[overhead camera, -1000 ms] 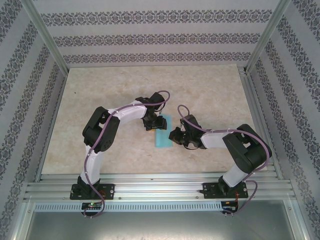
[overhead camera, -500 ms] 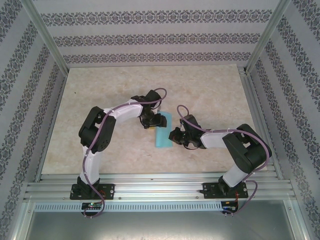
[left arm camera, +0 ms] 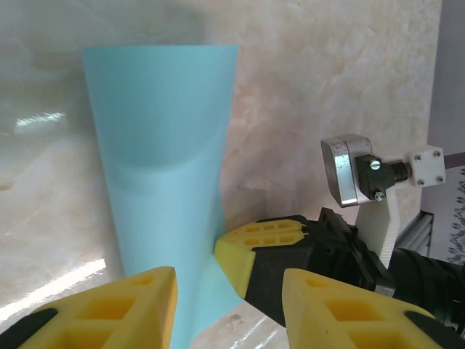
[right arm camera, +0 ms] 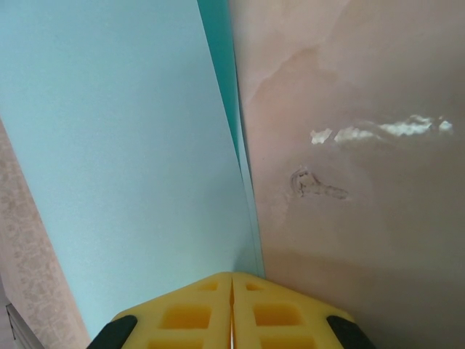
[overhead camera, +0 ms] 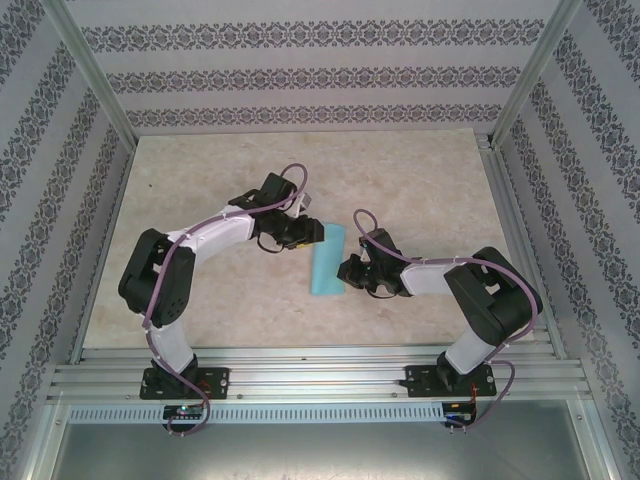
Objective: Fold a paper plane with a square sheet of paper (fold left side to right side)
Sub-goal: Hold the square sheet of paper at the center of the table.
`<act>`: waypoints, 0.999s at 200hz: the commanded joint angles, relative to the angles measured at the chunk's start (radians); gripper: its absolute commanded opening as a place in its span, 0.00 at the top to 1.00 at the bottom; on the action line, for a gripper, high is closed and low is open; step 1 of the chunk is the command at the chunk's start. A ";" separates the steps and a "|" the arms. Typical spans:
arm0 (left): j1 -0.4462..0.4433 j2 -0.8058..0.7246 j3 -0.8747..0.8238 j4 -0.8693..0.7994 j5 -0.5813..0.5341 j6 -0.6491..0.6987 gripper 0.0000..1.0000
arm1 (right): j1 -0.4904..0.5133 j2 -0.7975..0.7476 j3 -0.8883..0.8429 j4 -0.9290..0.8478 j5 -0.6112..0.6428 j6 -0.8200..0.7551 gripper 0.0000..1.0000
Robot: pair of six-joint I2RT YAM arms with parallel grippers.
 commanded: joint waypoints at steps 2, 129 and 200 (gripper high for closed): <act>-0.033 0.037 0.001 0.117 0.100 -0.033 0.59 | 0.018 0.070 -0.010 -0.089 0.047 -0.029 0.92; -0.072 0.179 0.028 0.029 0.004 0.066 0.60 | 0.021 0.065 -0.001 -0.132 0.068 -0.042 0.92; -0.057 0.228 0.044 -0.007 -0.034 0.131 0.60 | 0.021 0.062 -0.011 -0.149 0.082 -0.050 0.92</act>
